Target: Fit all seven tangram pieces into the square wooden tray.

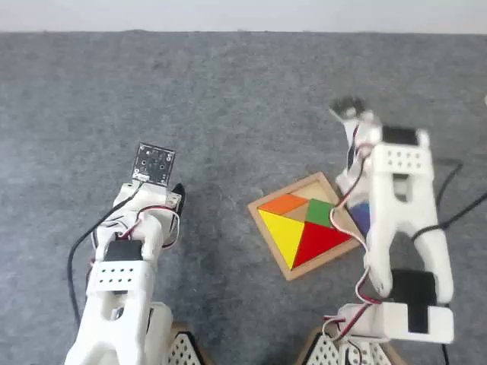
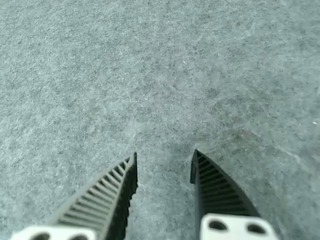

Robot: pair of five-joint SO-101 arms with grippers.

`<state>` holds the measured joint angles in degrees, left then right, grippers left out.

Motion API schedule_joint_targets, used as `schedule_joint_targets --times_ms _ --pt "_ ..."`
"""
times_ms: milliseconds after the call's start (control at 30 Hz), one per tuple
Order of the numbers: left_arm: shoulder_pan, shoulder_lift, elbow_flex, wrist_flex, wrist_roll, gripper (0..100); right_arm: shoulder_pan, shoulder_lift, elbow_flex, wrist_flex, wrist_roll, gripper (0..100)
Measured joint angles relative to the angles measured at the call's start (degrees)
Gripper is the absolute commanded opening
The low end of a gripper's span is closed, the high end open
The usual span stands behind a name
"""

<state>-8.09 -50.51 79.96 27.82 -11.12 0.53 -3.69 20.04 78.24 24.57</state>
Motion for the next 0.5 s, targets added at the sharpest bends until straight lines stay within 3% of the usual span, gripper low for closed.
schedule_joint_targets --times_ms 167,500 --pt "0.0 0.0 0.0 0.0 0.0 17 -5.3 -0.4 13.0 -10.2 -11.2 0.8" --pt "0.0 0.0 0.0 0.0 0.0 17 -6.8 -0.9 14.4 -12.7 -15.2 1.0"
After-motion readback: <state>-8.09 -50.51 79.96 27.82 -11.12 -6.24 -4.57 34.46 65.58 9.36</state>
